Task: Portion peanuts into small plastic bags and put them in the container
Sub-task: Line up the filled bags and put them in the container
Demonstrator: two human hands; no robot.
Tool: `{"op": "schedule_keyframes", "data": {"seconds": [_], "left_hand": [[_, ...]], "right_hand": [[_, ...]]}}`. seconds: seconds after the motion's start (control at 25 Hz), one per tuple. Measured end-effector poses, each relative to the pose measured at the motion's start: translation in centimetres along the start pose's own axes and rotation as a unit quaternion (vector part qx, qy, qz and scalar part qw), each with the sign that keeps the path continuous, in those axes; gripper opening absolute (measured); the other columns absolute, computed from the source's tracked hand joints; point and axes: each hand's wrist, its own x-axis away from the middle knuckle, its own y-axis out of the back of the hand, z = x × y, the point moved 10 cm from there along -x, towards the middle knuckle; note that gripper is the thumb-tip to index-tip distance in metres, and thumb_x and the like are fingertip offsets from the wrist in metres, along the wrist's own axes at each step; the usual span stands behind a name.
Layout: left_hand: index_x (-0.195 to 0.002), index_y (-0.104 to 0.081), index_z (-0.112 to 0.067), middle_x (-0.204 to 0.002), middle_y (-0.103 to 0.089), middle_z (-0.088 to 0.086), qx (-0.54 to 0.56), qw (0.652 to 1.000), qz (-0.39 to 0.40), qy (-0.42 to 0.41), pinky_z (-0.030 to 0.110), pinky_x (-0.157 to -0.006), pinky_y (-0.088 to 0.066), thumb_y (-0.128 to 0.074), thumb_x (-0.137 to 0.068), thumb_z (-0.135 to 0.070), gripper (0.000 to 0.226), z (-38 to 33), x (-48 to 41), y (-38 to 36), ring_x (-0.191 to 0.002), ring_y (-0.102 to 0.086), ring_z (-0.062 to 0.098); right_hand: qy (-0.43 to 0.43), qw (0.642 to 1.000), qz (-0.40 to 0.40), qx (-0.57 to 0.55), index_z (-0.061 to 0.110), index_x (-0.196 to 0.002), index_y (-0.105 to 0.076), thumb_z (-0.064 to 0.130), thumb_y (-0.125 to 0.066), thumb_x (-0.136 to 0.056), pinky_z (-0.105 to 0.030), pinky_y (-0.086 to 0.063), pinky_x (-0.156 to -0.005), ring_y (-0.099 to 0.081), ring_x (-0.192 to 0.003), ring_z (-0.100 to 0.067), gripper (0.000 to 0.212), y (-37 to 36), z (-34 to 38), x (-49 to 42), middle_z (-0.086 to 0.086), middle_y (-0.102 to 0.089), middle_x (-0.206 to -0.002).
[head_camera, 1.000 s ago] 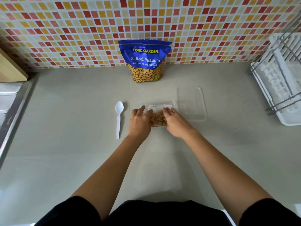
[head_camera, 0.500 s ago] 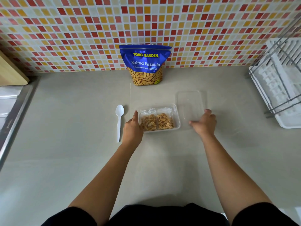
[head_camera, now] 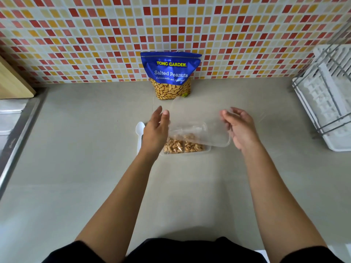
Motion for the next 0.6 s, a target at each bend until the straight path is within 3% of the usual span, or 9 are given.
{"op": "schedule_keyframes", "data": {"seconds": [0.08,0.2,0.32,0.4,0.48,0.6], "left_hand": [[-0.138,-0.041,-0.014,-0.104,-0.063,0.005,0.067,0.997,0.033,0.026,0.025,-0.084,-0.056,-0.05,-0.096,-0.018,0.043,0.1,-0.3,-0.1,-0.088,-0.068,0.016],[-0.132,-0.047,-0.008,-0.085,-0.064,0.002,-0.026,0.998,-0.029,0.039,0.028,-0.078,-0.058,-0.049,-0.091,-0.003,0.042,2.0,-0.3,1.7,-0.078,-0.066,0.016],[-0.135,-0.046,-0.012,-0.109,-0.063,0.003,-0.121,0.987,-0.085,0.061,0.029,-0.087,-0.047,-0.049,-0.09,-0.012,0.045,4.1,0.1,2.4,-0.105,-0.06,0.023],[-0.136,-0.045,-0.012,-0.128,-0.056,0.007,-0.153,0.981,-0.098,0.064,0.035,-0.099,-0.044,-0.049,-0.089,-0.013,0.048,5.2,0.1,2.0,-0.12,-0.052,0.026],[-0.136,-0.046,-0.009,-0.134,-0.053,0.012,-0.184,0.975,-0.097,0.073,0.039,-0.1,-0.044,-0.046,-0.087,-0.009,0.049,6.2,0.0,1.3,-0.122,-0.051,0.03],[-0.125,-0.053,-0.008,-0.121,-0.06,0.01,-0.206,0.971,-0.085,0.089,0.035,-0.084,-0.047,-0.038,-0.087,-0.004,0.042,7.0,-0.1,0.9,-0.106,-0.055,0.032]], "right_hand": [[-0.039,0.999,0.008,0.024,0.016,-0.093,-0.053,0.01,-0.063,-0.087,-0.008,-0.041,-0.047,-0.059,-0.054,0.004,0.013,-1.5,-1.7,0.4,0.009,-0.07,-0.062],[-0.066,0.996,0.012,-0.053,0.01,-0.097,-0.06,0.008,-0.056,-0.091,-0.009,-0.051,-0.064,-0.065,-0.067,0.001,0.007,-2.4,-4.0,0.8,0.004,-0.071,-0.077],[-0.039,0.998,0.035,0.041,0.0,-0.126,-0.052,0.002,-0.05,-0.093,-0.011,-0.046,-0.087,-0.06,-0.104,-0.008,0.033,-3.8,-4.9,1.1,-0.009,-0.061,-0.12],[0.013,0.988,0.032,0.147,0.0,-0.131,-0.048,-0.001,-0.047,-0.093,-0.008,-0.041,-0.092,-0.052,-0.118,-0.01,0.038,-4.3,-4.6,0.8,-0.01,-0.055,-0.131],[0.059,0.964,0.026,0.256,0.003,-0.131,-0.05,0.002,-0.045,-0.093,-0.015,-0.037,-0.1,-0.051,-0.124,-0.014,0.038,-4.4,-4.4,0.4,-0.01,-0.054,-0.135],[0.053,0.93,0.019,0.364,0.007,-0.131,-0.052,0.009,-0.045,-0.095,-0.022,-0.033,-0.105,-0.05,-0.126,-0.02,0.037,-3.4,-5.4,0.1,-0.01,-0.054,-0.135]]}}
